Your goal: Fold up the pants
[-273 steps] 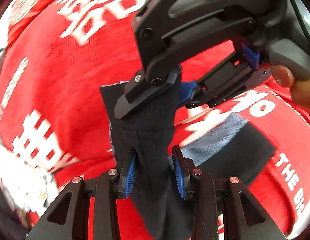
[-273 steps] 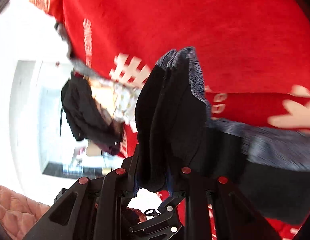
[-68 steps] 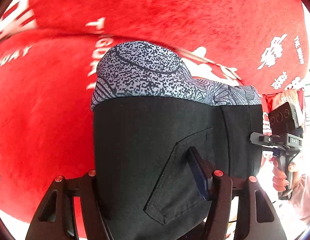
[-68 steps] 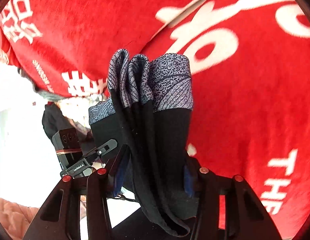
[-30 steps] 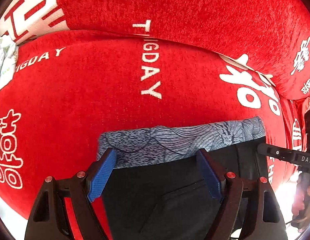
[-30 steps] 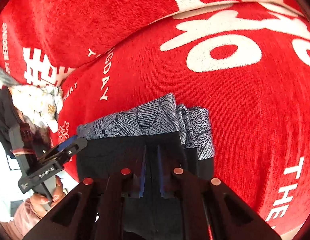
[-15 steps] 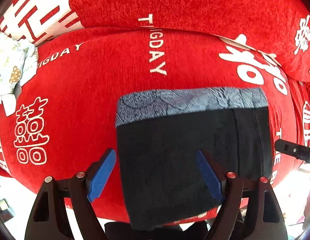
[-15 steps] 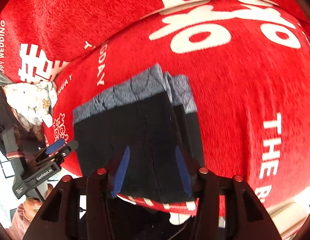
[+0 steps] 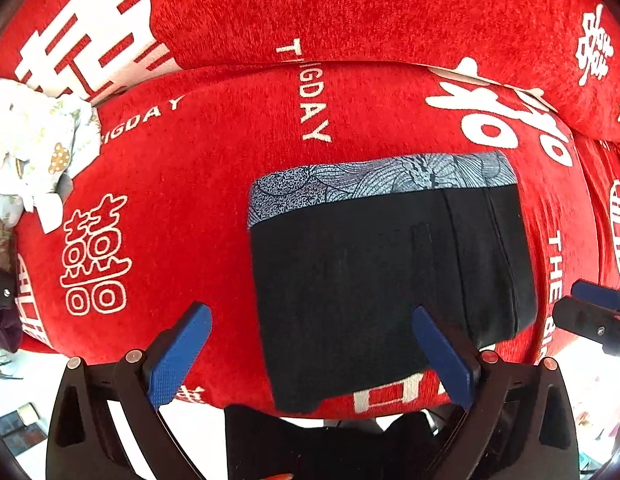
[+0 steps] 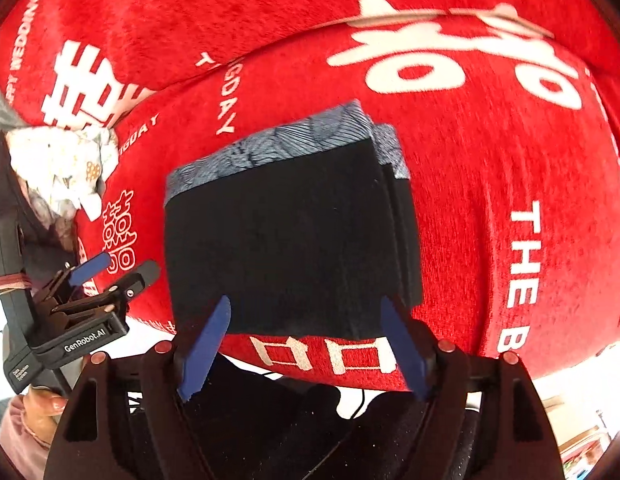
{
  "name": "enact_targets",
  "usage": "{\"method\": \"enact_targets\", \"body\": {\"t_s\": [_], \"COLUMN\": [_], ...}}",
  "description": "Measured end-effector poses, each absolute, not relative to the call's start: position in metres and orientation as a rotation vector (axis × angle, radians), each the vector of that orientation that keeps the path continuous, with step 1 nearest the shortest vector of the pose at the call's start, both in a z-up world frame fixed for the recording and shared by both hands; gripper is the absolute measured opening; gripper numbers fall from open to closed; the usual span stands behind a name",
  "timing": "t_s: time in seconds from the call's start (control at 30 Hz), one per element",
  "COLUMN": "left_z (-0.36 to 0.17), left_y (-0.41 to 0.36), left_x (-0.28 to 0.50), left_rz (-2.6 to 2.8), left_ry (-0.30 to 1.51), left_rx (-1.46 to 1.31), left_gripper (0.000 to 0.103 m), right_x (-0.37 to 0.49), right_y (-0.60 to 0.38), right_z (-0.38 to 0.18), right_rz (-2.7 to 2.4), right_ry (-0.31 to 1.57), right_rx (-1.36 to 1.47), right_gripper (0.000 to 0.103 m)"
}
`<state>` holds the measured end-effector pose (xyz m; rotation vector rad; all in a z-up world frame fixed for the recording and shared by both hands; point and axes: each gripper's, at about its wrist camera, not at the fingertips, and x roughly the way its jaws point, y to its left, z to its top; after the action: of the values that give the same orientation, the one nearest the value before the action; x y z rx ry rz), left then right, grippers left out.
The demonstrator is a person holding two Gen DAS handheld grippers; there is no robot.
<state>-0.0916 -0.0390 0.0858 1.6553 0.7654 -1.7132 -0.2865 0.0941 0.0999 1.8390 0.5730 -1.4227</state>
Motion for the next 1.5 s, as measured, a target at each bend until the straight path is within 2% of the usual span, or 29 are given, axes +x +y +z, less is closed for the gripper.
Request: {"method": "enact_targets", "body": {"t_s": [0.1, 0.3, 0.33, 0.53, 1.5], "left_z": [0.093, 0.099, 0.1, 0.105, 0.128], "left_y": [-0.036, -0.031, -0.029, -0.025, -0.021], "left_x": [-0.088, -0.084, -0.084, -0.082, -0.079], "left_rz": [-1.705, -1.691, -1.691, -1.673, -1.693], "left_ry": [0.764, 0.752, 0.743, 0.744, 0.66], "left_rx": [1.656, 1.677, 1.682, 1.686, 1.646], "left_gripper": [0.101, 0.101, 0.101, 0.101, 0.101], "right_x": [-0.281, -0.274, -0.273, -0.271, -0.259], "right_y": [0.092, 0.094, 0.094, 0.096, 0.082], "right_z": [0.109, 0.121, 0.123, 0.13, 0.146], "right_rz": [-1.445, -1.493, -1.507, -1.569, -1.592], "right_ry": [0.601, 0.658, 0.671, 0.755, 0.909], "right_rx": [1.805, 1.772, 1.761, 1.735, 1.661], "right_gripper": [0.091, 0.094, 0.103, 0.103, 0.103]}}
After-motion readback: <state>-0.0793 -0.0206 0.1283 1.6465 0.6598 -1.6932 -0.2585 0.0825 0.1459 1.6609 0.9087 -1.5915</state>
